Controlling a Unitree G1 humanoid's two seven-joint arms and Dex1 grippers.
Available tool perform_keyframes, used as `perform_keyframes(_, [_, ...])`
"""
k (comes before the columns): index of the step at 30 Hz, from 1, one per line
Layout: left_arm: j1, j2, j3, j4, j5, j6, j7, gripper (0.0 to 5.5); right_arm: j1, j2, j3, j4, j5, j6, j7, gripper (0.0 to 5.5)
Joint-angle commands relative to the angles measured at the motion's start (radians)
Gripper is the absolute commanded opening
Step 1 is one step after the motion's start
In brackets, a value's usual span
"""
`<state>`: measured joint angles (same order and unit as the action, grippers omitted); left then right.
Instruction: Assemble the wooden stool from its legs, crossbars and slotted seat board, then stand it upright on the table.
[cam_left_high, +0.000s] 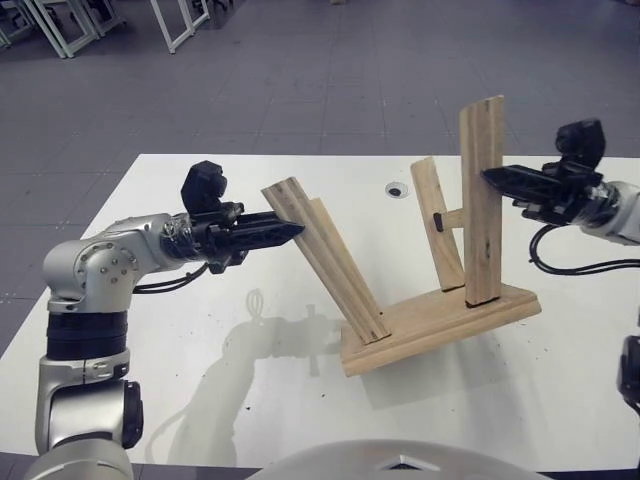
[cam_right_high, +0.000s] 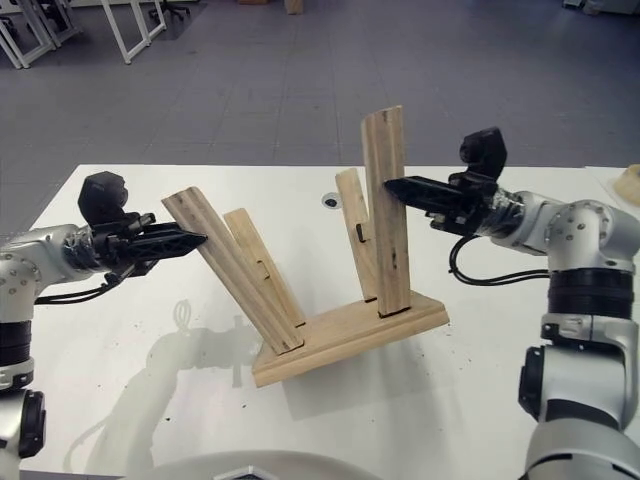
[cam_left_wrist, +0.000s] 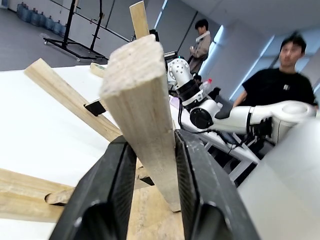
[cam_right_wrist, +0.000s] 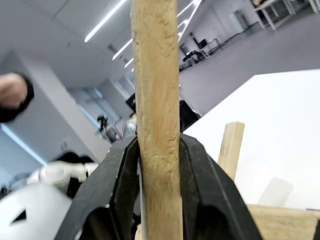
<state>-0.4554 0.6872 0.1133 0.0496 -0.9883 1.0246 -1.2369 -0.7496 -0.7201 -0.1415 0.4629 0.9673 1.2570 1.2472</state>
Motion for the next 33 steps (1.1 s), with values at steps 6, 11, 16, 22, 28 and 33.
perform_keyframes(6, [-0.141, -0.153, -0.107, 0.329, 0.089, 0.118, 0.058, 1.04, -0.058, 0.133, 0.099, 0.21, -0.138, 0.068, -0.076, 2.34])
perform_keyframes(11, [-0.154, -0.229, -0.086, 0.438, 0.127, 0.141, 0.127, 1.04, -0.045, 0.126, 0.157, 0.312, -0.251, -0.032, 0.003, 2.52])
perform_keyframes(16, [-0.162, -0.242, -0.075, 0.48, 0.141, 0.164, 0.149, 1.86, -0.053, 0.124, 0.196, 0.338, -0.301, -0.045, 0.101, 2.56])
perform_keyframes(22, [-0.171, -0.223, -0.061, 0.483, 0.163, 0.168, 0.15, 2.04, -0.038, 0.11, 0.208, 0.316, -0.33, -0.057, 0.165, 2.56])
perform_keyframes(28, [-0.163, -0.192, -0.064, 0.455, 0.165, 0.21, 0.139, 2.04, -0.051, 0.09, 0.184, 0.336, -0.339, -0.063, 0.181, 2.56])
perform_keyframes(33, [-0.198, -0.219, -0.051, 0.494, 0.152, 0.257, 0.143, 2.86, -0.054, 0.096, 0.206, 0.335, -0.365, -0.079, 0.208, 3.11])
